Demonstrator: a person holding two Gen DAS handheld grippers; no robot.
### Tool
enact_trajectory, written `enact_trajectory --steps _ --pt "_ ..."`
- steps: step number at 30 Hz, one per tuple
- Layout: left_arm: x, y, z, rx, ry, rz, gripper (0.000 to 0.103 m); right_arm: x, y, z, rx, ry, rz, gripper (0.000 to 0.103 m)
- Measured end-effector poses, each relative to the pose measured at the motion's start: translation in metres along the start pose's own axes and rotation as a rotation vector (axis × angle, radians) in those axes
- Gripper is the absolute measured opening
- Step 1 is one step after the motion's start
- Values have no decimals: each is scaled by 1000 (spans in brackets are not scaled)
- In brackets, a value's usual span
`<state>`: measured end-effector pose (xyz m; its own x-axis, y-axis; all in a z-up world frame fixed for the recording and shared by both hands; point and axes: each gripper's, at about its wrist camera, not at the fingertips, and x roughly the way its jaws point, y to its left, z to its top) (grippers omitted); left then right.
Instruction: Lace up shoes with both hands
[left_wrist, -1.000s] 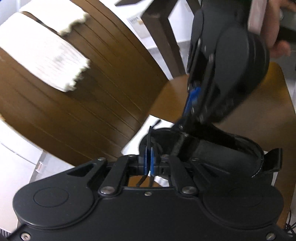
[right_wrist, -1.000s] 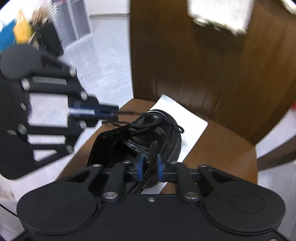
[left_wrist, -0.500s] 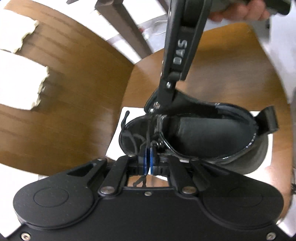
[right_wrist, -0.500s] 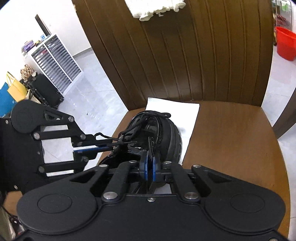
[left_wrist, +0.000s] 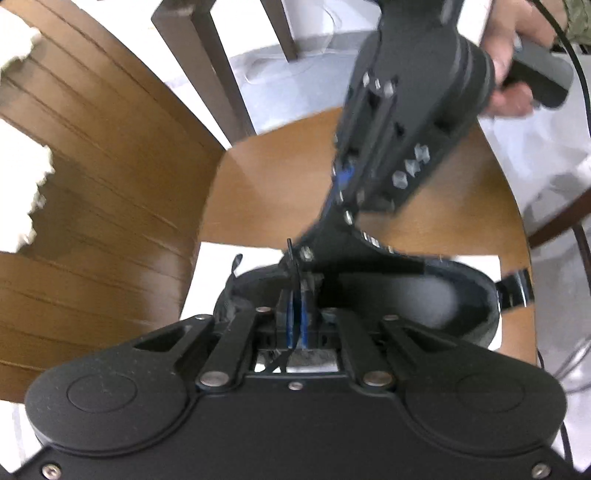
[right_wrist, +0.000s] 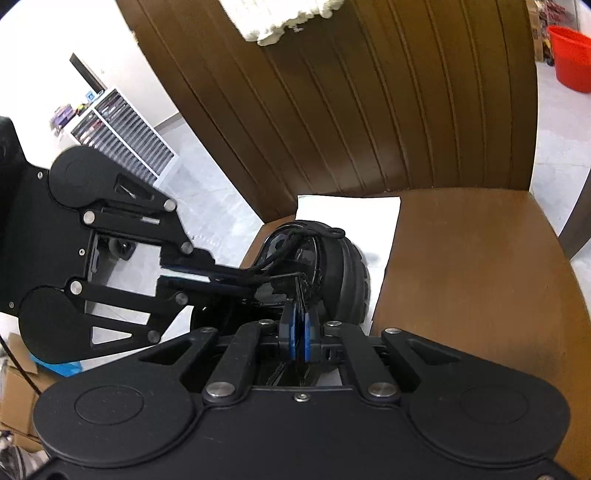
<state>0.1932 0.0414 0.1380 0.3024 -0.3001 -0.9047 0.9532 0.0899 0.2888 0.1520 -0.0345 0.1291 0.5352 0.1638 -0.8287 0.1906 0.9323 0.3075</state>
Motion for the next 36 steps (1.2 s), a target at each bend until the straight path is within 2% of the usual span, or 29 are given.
enact_trajectory --steps 7,14,20,28,36 --pt "7 4 -2 -14 13 -11 5 0 -11 -5 46 -18 30 4" --pt "6 9 1 -69 -51 -20 5 3 -13 -6 46 -20 36 4" --pt "8 12 -2 -108 -73 -13 5 1 -13 -6 38 -20 36 4" --pt "15 13 0 -97 -54 -26 5 1 -13 -5 34 -19 31 4" --pt "9 15 -2 -118 -74 -26 5 1 -15 -5 21 -13 39 4"
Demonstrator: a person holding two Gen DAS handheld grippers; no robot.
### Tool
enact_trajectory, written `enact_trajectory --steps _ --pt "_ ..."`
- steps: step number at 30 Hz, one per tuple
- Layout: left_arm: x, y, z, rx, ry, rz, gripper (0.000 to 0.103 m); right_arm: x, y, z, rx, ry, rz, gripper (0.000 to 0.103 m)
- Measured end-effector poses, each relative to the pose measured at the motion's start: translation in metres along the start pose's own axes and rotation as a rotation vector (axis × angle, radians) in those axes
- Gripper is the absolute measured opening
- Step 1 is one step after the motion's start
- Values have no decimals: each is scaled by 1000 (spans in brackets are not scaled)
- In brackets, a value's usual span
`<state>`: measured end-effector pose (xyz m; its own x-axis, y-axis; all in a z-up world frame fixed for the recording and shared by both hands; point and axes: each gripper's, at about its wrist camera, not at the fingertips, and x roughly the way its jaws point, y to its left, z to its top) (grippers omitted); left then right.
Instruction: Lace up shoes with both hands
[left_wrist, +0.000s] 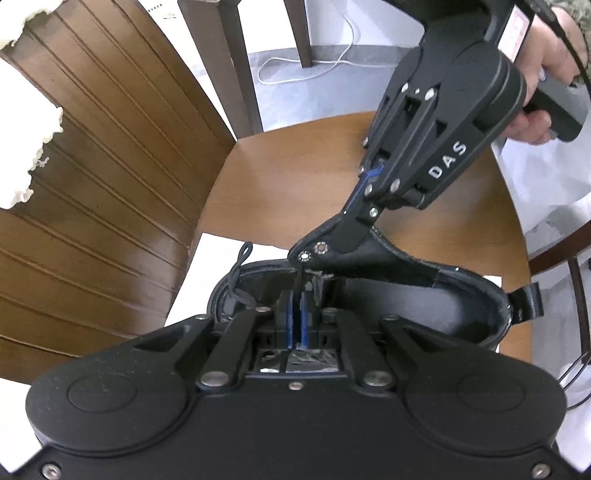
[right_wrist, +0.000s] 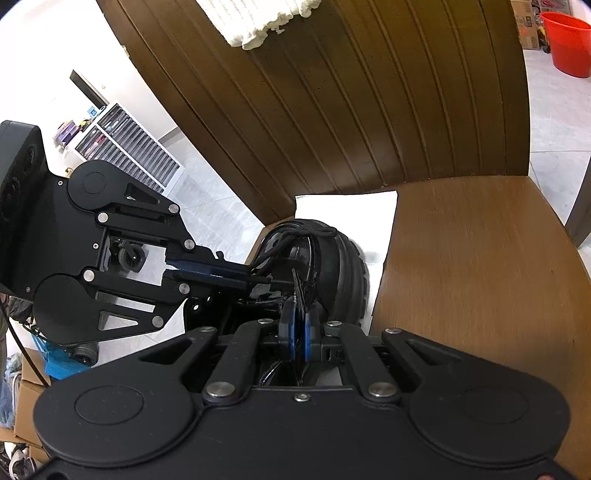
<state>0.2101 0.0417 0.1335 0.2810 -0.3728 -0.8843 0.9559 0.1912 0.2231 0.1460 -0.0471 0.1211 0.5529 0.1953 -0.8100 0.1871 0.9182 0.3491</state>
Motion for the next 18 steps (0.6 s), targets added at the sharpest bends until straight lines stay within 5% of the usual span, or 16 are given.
enact_trajectory --steps 18 --pt "-4 -2 3 -6 -35 -24 5 0 2 -3 -4 -1 -2 4"
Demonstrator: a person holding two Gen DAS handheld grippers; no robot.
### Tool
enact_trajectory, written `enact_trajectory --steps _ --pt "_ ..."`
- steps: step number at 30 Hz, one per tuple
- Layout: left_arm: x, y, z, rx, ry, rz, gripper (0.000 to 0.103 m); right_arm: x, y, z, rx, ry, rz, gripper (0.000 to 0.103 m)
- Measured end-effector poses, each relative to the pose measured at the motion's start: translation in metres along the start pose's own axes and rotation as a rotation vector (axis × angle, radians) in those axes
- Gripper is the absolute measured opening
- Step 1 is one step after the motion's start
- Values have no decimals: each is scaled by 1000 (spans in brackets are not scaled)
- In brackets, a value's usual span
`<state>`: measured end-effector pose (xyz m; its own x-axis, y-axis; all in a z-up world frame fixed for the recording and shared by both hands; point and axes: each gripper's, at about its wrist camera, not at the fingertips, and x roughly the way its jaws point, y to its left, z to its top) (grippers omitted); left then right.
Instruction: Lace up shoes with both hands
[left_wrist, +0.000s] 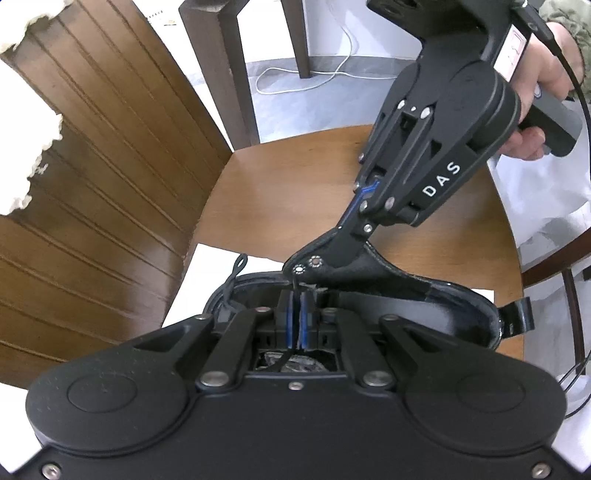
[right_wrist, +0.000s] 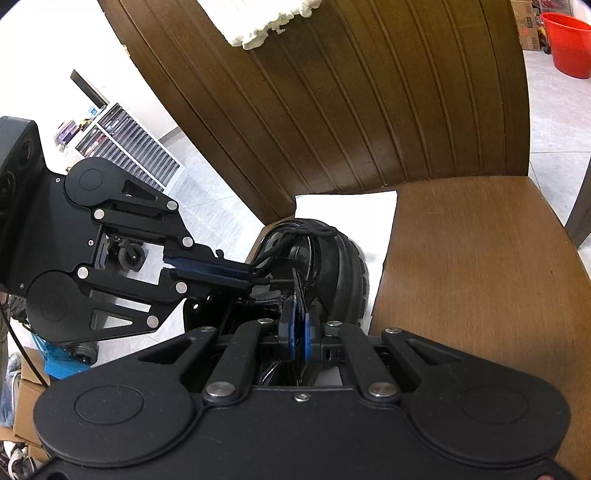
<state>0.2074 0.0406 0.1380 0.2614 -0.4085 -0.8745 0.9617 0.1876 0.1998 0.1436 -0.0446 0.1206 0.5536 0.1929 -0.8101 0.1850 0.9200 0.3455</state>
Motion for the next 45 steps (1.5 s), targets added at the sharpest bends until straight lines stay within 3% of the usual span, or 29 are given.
enact_trajectory --steps 45 --pt "-12 5 -6 -51 -54 -15 5 -1 0 -1 19 -5 -2 5"
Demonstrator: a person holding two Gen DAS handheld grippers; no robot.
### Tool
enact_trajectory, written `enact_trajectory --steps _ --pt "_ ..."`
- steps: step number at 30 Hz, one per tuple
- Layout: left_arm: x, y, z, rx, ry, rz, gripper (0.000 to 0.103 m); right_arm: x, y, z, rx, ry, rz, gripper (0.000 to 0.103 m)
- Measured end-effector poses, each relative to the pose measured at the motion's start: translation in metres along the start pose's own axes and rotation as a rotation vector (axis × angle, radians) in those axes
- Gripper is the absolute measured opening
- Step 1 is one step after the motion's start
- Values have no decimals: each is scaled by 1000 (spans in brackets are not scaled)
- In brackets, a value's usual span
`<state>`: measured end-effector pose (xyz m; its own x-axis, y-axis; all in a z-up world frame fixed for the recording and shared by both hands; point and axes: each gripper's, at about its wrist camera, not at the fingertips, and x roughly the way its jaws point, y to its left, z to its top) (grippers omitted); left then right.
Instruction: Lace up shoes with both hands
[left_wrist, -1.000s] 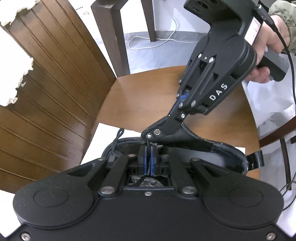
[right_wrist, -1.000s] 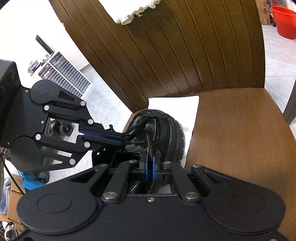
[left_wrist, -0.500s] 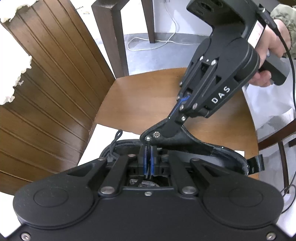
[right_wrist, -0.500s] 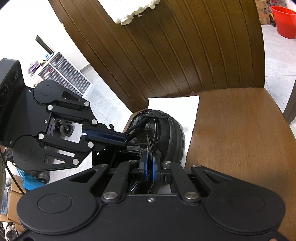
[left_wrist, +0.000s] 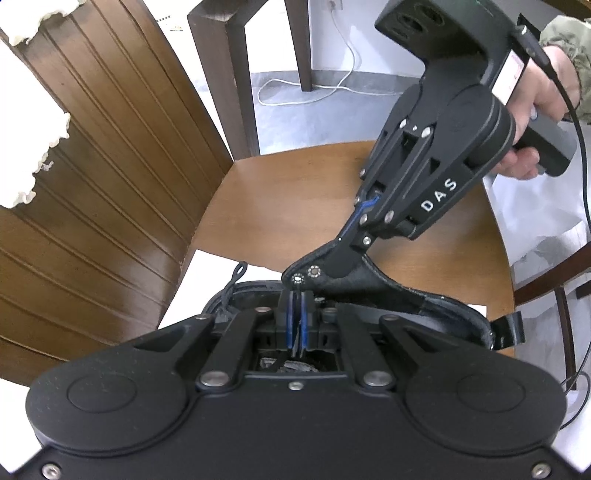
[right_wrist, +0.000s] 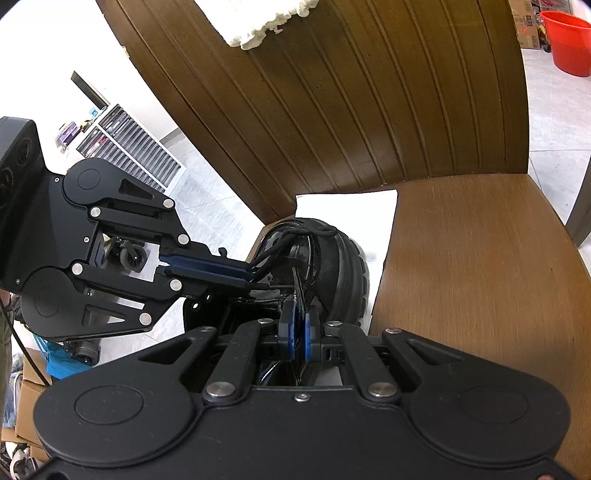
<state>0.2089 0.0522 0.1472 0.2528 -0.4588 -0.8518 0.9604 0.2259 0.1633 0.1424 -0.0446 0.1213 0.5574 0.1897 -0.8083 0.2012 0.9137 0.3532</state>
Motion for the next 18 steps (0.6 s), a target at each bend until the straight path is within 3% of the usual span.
enact_trajectory --steps 12,15,17,18 --pt "-6 -1 -5 -15 -9 7 5 0 1 0 3 -2 -1 5" --pt "0 -1 -6 -7 33 -6 5 0 2 0 1 -2 -1 5" --pt "6 -3 -5 18 61 3 8 0 2 0 -1 -2 -2 5" --pt "9 -3 -4 26 69 7 14 0 2 0 -2 -2 -3 5"
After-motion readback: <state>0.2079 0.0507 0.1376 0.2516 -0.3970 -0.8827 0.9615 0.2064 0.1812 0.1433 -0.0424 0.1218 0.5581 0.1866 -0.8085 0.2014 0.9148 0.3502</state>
